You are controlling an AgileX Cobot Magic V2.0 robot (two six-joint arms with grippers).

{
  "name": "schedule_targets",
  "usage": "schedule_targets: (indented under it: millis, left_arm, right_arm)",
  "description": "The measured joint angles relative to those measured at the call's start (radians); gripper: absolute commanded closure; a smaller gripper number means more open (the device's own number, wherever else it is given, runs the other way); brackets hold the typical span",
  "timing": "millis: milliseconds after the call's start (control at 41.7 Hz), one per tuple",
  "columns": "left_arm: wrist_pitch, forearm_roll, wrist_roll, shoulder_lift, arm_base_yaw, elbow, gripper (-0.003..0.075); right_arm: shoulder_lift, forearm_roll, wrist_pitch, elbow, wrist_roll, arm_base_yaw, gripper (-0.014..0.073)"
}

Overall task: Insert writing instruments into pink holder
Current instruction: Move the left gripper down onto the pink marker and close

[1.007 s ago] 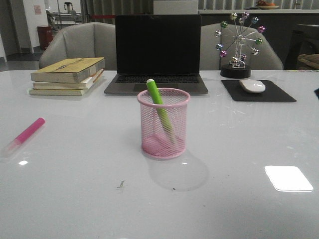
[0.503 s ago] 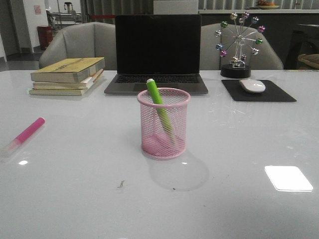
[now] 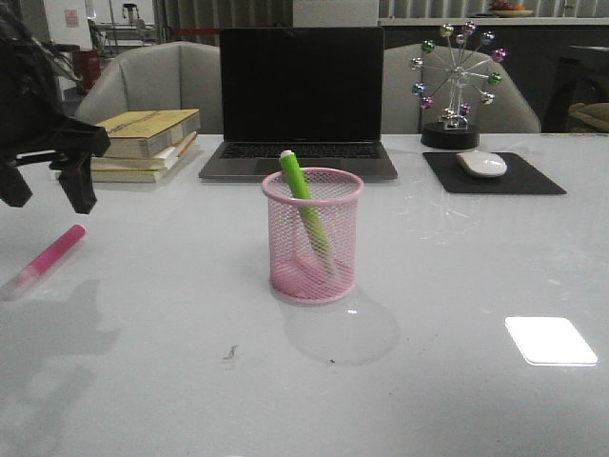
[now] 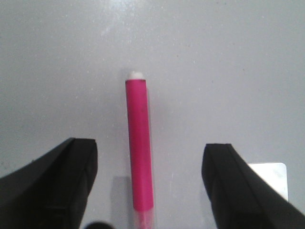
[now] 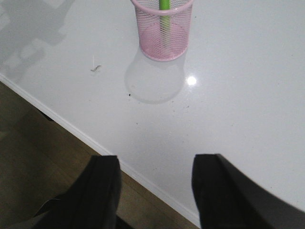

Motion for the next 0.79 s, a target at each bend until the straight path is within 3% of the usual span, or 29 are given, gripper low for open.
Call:
schedule_targets:
  millis: [288, 695, 791]
  left_arm:
    - [0.000, 0.000, 0.000, 0.144, 0.034, -0.120, 0.0211]
    - [0.020, -0.011, 0.000, 0.202, 0.046, -0.147, 0.0213]
    - [0.037, -0.011, 0.000, 0.202, 0.046, -0.148, 0.0264]
  right_arm:
    - [0.000, 0.000, 0.001, 0.000, 0.000, 0.000, 0.0138]
    - [0.000, 0.000, 0.001, 0.000, 0.000, 0.000, 0.0138]
    - [0.000, 0.000, 0.001, 0.000, 0.000, 0.000, 0.0138]
